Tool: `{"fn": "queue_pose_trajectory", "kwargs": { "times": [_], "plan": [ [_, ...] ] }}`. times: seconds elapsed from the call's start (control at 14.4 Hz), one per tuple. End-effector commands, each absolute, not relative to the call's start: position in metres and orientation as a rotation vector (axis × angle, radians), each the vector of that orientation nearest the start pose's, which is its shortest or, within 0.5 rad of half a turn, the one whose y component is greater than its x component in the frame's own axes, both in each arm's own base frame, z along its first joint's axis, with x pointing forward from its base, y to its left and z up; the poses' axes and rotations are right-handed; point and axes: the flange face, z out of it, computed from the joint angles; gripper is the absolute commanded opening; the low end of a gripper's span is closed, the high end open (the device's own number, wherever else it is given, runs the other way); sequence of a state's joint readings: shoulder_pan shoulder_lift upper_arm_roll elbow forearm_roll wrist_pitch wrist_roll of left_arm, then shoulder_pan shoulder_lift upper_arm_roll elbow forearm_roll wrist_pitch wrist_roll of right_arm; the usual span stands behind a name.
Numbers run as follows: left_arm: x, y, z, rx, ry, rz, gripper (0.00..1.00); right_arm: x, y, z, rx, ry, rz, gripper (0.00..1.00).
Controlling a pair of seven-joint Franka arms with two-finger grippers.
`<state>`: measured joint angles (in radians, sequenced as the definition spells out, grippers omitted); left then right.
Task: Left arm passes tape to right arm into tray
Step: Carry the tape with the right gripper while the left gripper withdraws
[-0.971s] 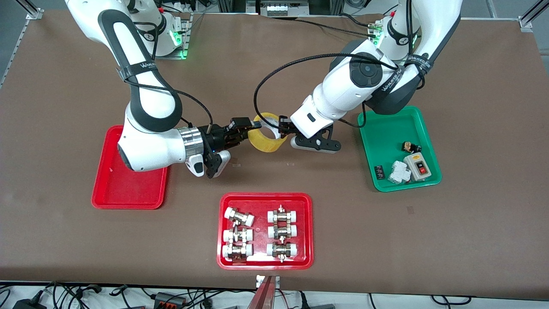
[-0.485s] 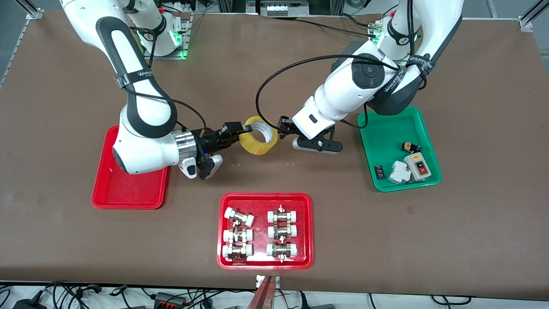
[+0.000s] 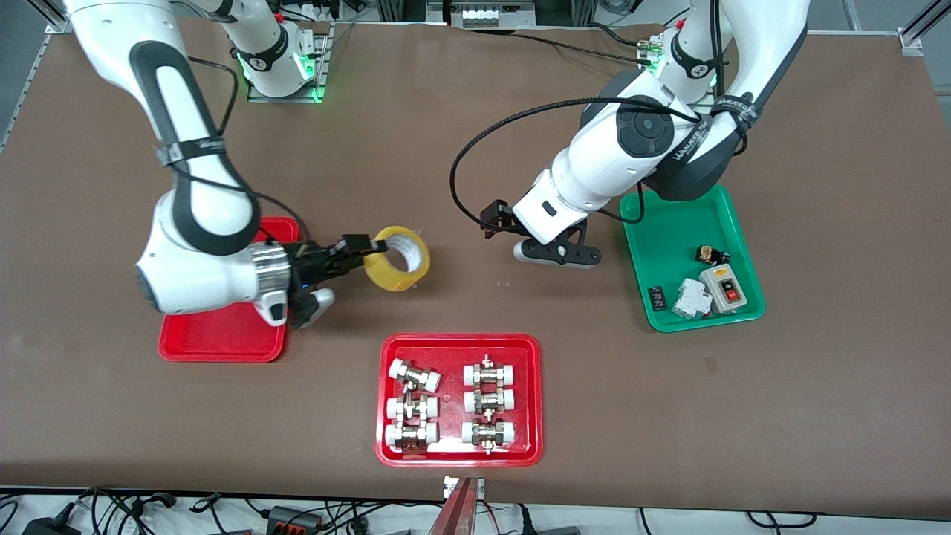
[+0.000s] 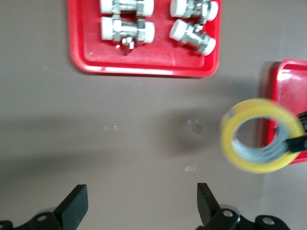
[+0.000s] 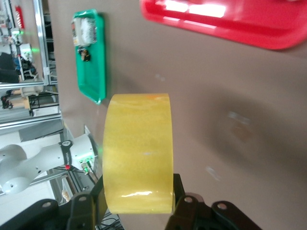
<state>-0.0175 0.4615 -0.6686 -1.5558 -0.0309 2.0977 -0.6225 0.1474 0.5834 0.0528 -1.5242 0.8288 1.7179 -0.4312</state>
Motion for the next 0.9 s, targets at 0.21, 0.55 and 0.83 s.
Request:
{"fn": "queue_pose_trajectory", "kwargs": {
  "times": [0.21, 0.55, 0.83],
  "plan": [
    [0.579, -0.304, 0.474, -3.374, 0.243, 0.208, 1.00, 0.667, 0.070, 0.334, -2.263, -0.193, 0.248, 0.24],
    [0.587, -0.205, 0.504, -3.322, 0.539, 0.413, 1.00, 0.662, -0.057, 0.298, -2.347, -0.060, 0.244, 0.24],
    [0.572, -0.126, 0.530, -3.249, 0.594, 0.544, 1.00, 0.645, -0.112, 0.234, -2.278, -0.098, 0.259, 0.24]
  ]
}}
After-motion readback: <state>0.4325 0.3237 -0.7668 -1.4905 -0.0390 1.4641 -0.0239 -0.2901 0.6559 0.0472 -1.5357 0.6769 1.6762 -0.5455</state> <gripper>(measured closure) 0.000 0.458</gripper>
